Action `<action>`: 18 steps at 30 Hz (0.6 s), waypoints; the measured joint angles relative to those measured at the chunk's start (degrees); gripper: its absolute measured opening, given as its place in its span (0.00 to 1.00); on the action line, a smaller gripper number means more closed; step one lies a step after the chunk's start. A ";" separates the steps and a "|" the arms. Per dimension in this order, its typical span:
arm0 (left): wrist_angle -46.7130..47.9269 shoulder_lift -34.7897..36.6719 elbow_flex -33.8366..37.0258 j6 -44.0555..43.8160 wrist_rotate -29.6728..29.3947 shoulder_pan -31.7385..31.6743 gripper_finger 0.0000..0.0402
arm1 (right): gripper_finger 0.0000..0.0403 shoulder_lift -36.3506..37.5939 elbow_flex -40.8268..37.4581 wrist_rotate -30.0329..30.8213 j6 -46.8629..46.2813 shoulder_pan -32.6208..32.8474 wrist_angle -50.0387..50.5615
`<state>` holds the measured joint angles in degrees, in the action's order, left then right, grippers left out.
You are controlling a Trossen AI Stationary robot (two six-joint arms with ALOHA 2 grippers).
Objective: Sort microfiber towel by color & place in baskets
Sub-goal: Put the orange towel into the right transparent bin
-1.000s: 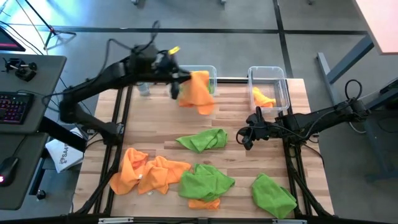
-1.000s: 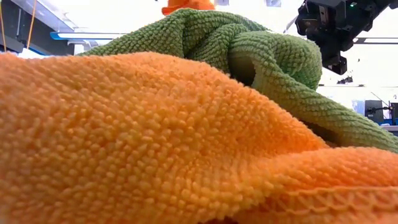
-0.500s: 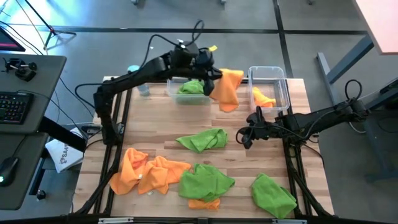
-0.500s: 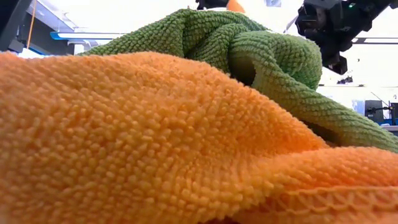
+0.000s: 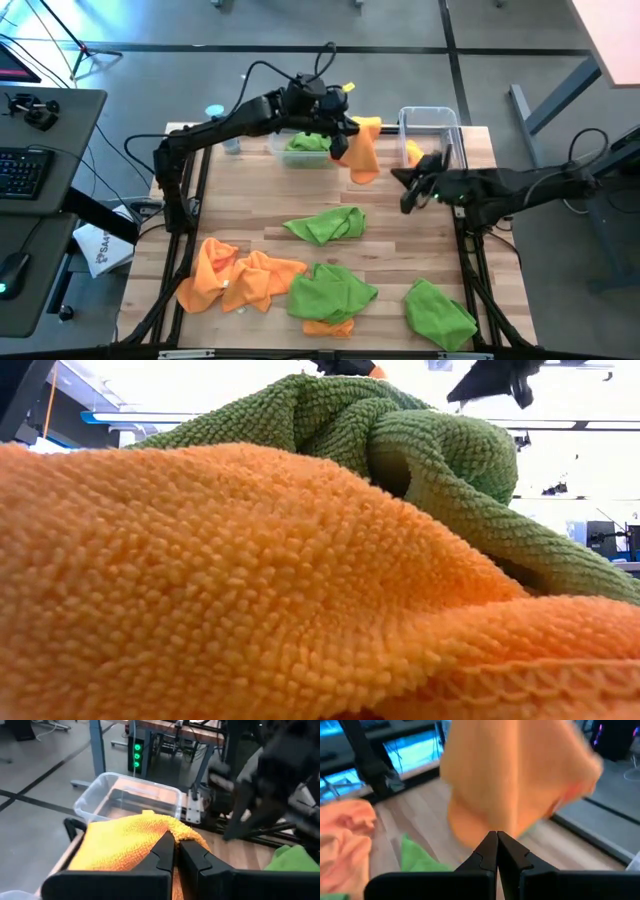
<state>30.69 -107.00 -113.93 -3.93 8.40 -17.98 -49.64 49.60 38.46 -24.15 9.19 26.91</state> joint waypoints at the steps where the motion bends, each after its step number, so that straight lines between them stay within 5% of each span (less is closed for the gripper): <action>1: -0.68 0.00 0.54 -0.16 0.00 0.44 0.00 | 0.00 0.41 1.10 -1.15 1.06 -0.67 0.28; 8: -2.31 0.02 0.85 -0.37 -0.11 2.94 0.00 | 0.05 -1.50 7.40 -11.45 10.63 -6.66 1.06; 18: -1.28 -0.04 0.85 -0.41 -0.19 3.58 0.00 | 0.42 -7.90 11.11 -15.24 12.80 -11.44 -1.35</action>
<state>29.41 -107.04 -113.08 -4.35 8.21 -14.39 -57.55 60.72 23.21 -11.35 -2.25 25.56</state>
